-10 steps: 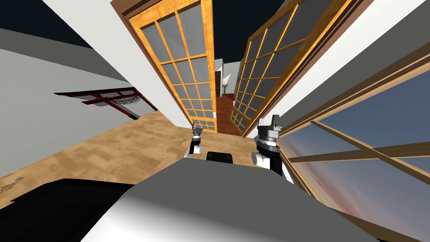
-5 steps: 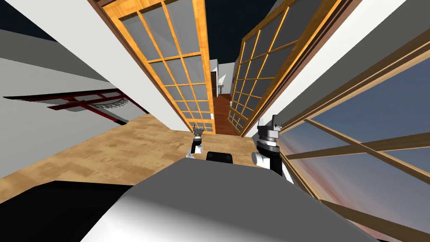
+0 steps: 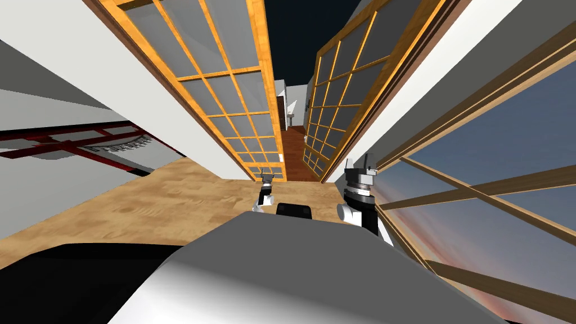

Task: Push the door open

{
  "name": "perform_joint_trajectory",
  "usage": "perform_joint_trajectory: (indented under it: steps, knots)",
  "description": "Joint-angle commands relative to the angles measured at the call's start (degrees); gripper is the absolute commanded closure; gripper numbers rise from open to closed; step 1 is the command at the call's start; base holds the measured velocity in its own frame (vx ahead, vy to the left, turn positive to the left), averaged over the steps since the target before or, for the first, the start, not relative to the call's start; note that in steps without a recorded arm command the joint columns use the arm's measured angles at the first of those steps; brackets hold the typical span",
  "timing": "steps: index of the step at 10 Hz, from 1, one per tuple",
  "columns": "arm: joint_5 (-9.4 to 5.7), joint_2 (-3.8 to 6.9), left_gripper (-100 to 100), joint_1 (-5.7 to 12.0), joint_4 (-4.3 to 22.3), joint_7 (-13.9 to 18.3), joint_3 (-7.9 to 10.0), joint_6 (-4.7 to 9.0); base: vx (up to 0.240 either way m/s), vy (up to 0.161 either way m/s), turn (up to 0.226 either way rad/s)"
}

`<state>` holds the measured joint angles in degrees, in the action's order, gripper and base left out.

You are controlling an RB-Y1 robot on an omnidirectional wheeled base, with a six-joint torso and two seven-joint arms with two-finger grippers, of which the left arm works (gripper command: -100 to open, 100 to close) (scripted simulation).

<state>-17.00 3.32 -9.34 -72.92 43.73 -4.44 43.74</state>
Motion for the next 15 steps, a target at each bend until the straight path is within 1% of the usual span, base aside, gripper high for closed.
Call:
perform_joint_trajectory:
  steps: [1,5,9,15]
  knots:
    - [-1.12,-0.19,-100,0.83,2.55,2.48,-0.06,0.51,0.091,0.048,-0.144]
    - [-3.64,-1.03,-100,3.18,9.01,7.65,-0.20,1.87,0.084,0.054,-0.133]
    - [-5.93,-2.03,-100,5.31,14.88,12.35,-0.32,3.10,0.079,0.048,-0.124]
    - [-8.78,-3.67,-100,7.97,22.18,18.20,-0.47,4.62,0.074,0.054,-0.099]
